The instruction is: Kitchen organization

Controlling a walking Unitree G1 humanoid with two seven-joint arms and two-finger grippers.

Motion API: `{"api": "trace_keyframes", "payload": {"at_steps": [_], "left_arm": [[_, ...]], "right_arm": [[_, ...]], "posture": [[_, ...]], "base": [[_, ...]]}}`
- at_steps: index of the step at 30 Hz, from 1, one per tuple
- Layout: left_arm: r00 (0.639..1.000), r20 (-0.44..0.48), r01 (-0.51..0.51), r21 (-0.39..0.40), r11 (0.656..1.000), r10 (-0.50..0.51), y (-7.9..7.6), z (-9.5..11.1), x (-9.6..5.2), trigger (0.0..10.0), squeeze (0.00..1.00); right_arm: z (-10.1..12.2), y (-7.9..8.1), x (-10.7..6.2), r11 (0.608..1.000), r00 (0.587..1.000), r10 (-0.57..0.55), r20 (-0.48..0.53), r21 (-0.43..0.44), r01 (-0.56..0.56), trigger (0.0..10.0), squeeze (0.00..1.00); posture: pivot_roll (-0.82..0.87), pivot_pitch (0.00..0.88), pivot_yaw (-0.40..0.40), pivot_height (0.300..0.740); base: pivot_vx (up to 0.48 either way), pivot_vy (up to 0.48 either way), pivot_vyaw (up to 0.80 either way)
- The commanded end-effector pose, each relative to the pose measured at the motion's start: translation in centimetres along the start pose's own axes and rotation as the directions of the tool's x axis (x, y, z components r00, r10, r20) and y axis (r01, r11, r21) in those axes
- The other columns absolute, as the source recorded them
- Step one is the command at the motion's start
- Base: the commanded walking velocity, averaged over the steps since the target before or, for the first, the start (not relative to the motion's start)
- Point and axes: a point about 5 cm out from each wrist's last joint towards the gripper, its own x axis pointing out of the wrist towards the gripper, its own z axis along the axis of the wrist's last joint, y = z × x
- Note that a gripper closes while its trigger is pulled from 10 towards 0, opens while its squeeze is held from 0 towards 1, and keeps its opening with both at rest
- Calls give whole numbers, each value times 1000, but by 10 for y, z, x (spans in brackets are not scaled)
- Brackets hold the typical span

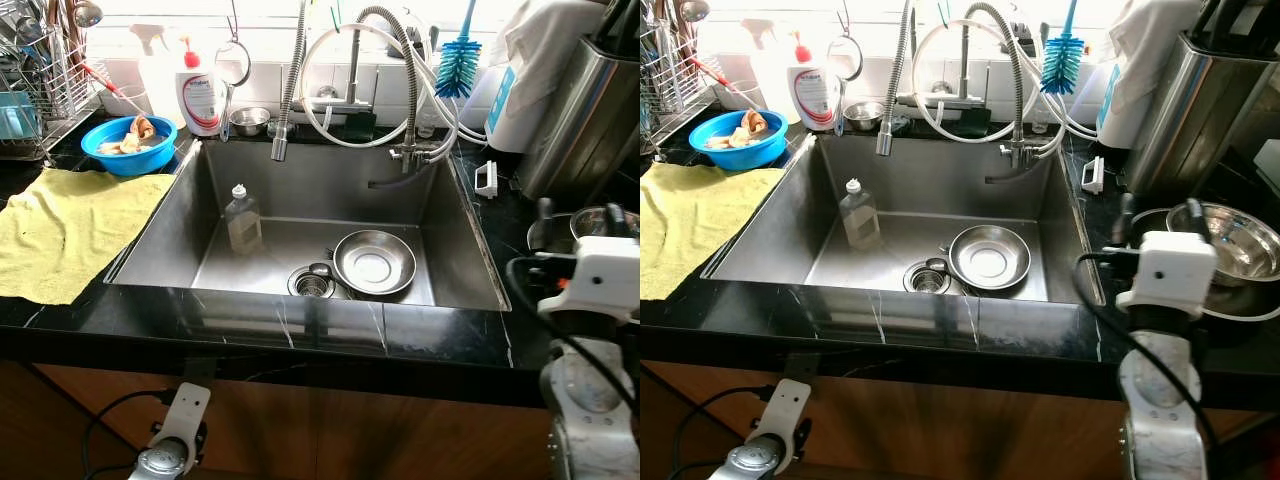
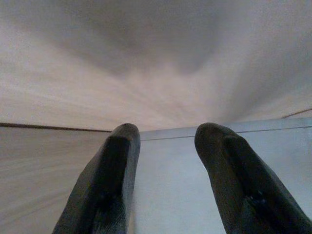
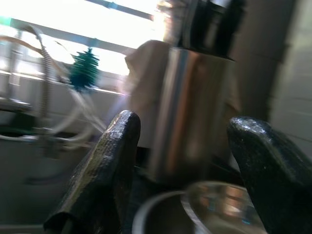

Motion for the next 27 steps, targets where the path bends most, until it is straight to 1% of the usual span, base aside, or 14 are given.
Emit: {"api": "trace_keyframes", "payload": {"at_steps": [1, 3, 5, 6, 8, 9, 12, 13, 14, 16, 19, 23, 26, 27], "left_arm": [[1000, -15, -5, 19, 1000, 6, 4, -3, 0, 10000, 0], [1000, -15, -8, 20, 1000, 8, 5, -3, -1, 10000, 0], [1000, -19, -14, 20, 1000, 14, 8, -4, -1, 10000, 0], [1000, -20, -15, 20, 1000, 16, 8, -5, -1, 10000, 0], [1000, -21, -16, 21, 1000, 16, 9, -5, -1, 10000, 0], [1000, -20, -16, 21, 1000, 16, 9, -5, -1, 10000, 0], [1000, -19, -13, 19, 1000, 13, 7, -4, -1, 10000, 0], [1000, -17, -7, 18, 1000, 7, 4, -3, -1, 10000, 0], [1000, -16, -4, 19, 1000, 4, 3, -3, 0, 10000, 0], [1000, -16, -3, 19, 1000, 3, 3, -3, 0, 10000, 0], [1000, -12, 2, 21, 1000, -2, 2, -2, 0, 10000, 0], [1000, -9, 6, 34, 999, -6, 2, -1, 0, 10000, 0], [1000, -9, 5, 34, 999, -5, 3, -1, 0, 10000, 0], [1000, -10, 5, 33, 999, -5, 3, -2, 0, 10000, 0]], "right_arm": [[8, -11, 5, 998, 998, -64, 12, -5, 64, 10000, 0], [7, -17, 6, 995, 995, -96, -1, -13, 96, 10000, 0], [3, -35, 10, 975, 975, -215, -60, 42, 218, 10000, 0], [1, -44, 12, 957, 959, -267, -89, 89, 275, 10000, 580], [-1, -52, 13, 936, 944, -308, -119, 137, 323, 10000, 580], [-1, -55, 14, 925, 939, -320, -125, 172, 338, 10000, 1000], [-1, -59, 16, 899, 927, -345, -145, 232, 371, 10000, 1000], [-2, -62, 17, 864, 911, -371, -180, 294, 410, 10000, 733], [-3, -62, 17, 845, 904, -378, -198, 325, 425, 10000, 0], [-4, -62, 18, 834, 900, -382, -209, 342, 433, 10000, 0], [-8, -64, 18, 777, 876, -397, -273, 407, 480, 10000, 0], [-21, -70, 19, 658, 817, -421, -394, 487, 574, 10000, 0], [-29, -72, 18, 621, 790, -417, -449, 494, 609, 10000, 0], [-33, -72, 18, 591, 773, -415, -480, 503, 630, 10000, 0]], "posture": [[-83, 0, 17, 740], [-83, 0, 17, 740], [-83, 0, 20, 740], [-82, 0, 20, 740], [-82, 0, 20, 740], [-83, 0, 20, 740], [-84, 0, 21, 740], [-84, 0, 23, 740], [-84, 0, 24, 740], [-84, 0, 24, 740], [-83, 0, 25, 740], [-80, 0, 26, 740], [-79, 0, 26, 740], [-79, 0, 26, 740]], "base": [[0, 0, 0], [0, 0, 0], [0, 0, 0], [0, 0, 0], [0, 0, 0], [0, 0, 0], [0, 0, 0], [0, 0, 0], [0, 0, 0], [0, 0, 0], [0, 0, 0], [0, 0, 0], [0, 0, 0], [0, 0, 0]]}}
